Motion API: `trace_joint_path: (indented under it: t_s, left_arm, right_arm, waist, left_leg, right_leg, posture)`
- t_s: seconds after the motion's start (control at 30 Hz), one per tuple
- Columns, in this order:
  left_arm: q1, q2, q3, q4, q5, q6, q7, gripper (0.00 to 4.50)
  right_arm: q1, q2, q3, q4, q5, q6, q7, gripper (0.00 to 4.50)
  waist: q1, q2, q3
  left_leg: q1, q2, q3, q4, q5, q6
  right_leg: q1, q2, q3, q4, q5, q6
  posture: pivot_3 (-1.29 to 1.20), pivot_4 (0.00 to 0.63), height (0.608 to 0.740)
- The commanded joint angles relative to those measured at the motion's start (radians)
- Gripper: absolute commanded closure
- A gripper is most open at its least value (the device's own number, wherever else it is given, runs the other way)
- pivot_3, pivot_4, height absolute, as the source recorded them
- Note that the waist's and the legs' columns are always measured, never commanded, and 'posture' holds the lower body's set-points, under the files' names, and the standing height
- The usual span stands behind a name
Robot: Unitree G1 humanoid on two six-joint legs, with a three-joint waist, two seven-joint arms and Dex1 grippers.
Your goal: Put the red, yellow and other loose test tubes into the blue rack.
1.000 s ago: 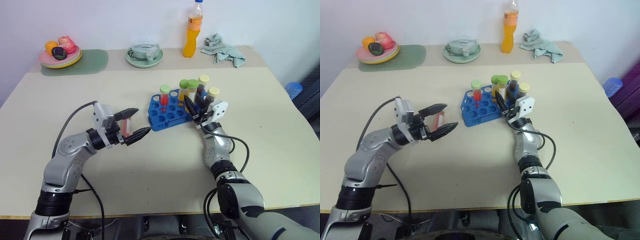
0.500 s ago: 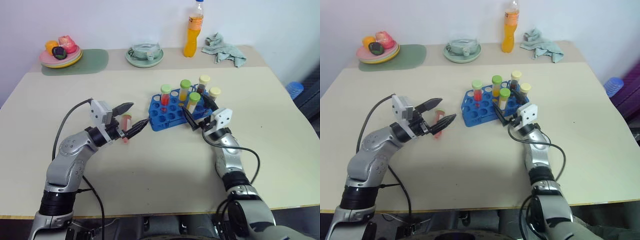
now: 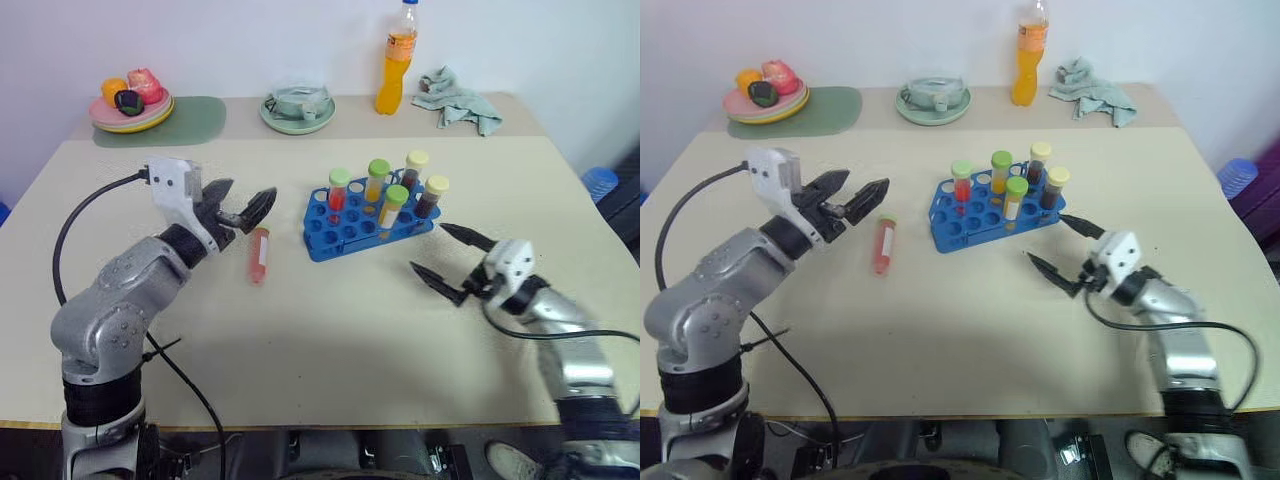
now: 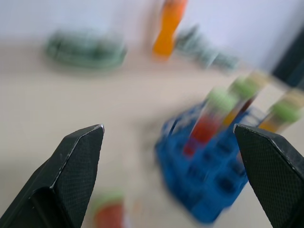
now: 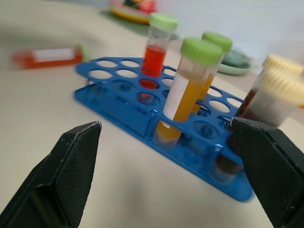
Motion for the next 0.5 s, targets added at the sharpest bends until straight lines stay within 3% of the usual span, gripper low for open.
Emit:
trace_joint_path:
  t_s: [0.03, 0.17, 0.5]
  left_arm:
    - [-0.163, -0.008, 0.075, 0.070, -0.026, 0.373, 0.118, 0.00]
    - [-0.337, 0.034, 0.026, 0.322, -0.100, 0.465, 0.227, 0.00]
    - [-0.557, -0.059, -0.027, 0.713, -0.074, 0.465, 0.448, 0.00]
  right_arm:
    - [-0.012, -0.092, -0.072, -0.121, 0.122, 0.116, 0.074, 0.04]
    - [-0.044, -0.165, -0.102, -0.185, 0.219, 0.270, 0.103, 0.04]
    - [-0.072, -0.222, -0.076, -0.280, 0.242, 0.439, 0.145, 0.04]
  waist:
    - [0.000, -0.001, 0.001]
    - [0.000, -0.004, 0.002]
    - [0.006, -0.012, 0.006]
  left_leg:
    - [0.000, 0.000, 0.000, 0.000, 0.000, 0.000]
    - [0.000, 0.000, 0.000, 0.000, 0.000, 0.000]
    - [-0.001, -0.001, 0.000, 0.000, 0.000, 0.000]
  right_leg:
    - [0.000, 0.000, 0.000, 0.000, 0.000, 0.000]
    - [0.000, 0.001, 0.000, 0.000, 0.000, 0.001]
    - [-0.001, 0.000, 0.000, 0.000, 0.000, 0.001]
  posture:
    - [0.00, 0.150, 0.740]
    - [0.00, 0.150, 0.740]
    - [0.00, 0.150, 0.740]
